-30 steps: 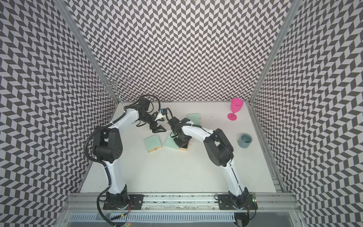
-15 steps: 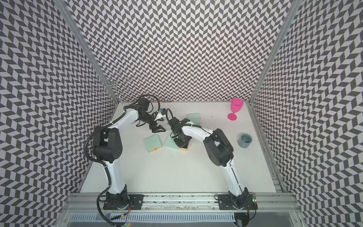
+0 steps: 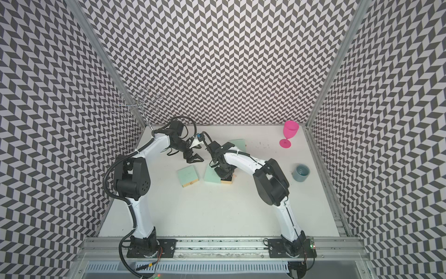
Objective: Place the earrings into the drawer-style jewelry box
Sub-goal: Insert the earring into the inner lining.
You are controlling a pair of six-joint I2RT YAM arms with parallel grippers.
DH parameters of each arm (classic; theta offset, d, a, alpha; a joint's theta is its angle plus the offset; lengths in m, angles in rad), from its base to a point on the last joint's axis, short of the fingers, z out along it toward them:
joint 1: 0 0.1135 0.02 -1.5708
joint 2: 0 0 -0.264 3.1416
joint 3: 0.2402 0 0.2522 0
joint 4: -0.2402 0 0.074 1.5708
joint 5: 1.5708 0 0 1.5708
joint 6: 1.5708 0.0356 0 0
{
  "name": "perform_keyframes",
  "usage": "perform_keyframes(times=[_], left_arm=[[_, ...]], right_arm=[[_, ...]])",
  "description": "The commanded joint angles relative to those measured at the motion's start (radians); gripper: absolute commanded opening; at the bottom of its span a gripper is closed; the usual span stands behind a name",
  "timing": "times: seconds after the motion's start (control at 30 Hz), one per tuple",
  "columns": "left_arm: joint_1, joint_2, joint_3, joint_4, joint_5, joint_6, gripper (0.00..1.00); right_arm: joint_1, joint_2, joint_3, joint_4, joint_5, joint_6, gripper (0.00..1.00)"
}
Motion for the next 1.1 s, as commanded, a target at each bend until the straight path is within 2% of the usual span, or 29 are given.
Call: perform_keyframes(times=[0.0, 0.27, 0.47, 0.67, 1.07], left_arm=[[-0.005, -0.018, 0.023, -0.009, 0.014, 0.024, 0.97], [-0.007, -0.012, -0.009, -0.008, -0.015, 0.041, 0.97], [-0.008, -0.014, -0.016, -0.008, -0.017, 0.047, 0.96], [-0.012, -0.028, -0.037, -0.005, -0.016, 0.044, 0.96], [-0.008, -0.029, -0.037, -0.007, -0.012, 0.044, 0.96]], right_arm=[[0.009, -0.039, 0.023, -0.020, 0.010, 0.005, 0.18], [0.009, -0.079, -0.010, -0.012, 0.027, 0.031, 0.14], [0.009, -0.064, -0.029, 0.046, -0.062, 0.028, 0.04], [0.009, -0.002, -0.017, 0.065, -0.071, 0.030, 0.03], [0.003, 0.004, -0.041, 0.077, -0.045, 0.039, 0.04]])
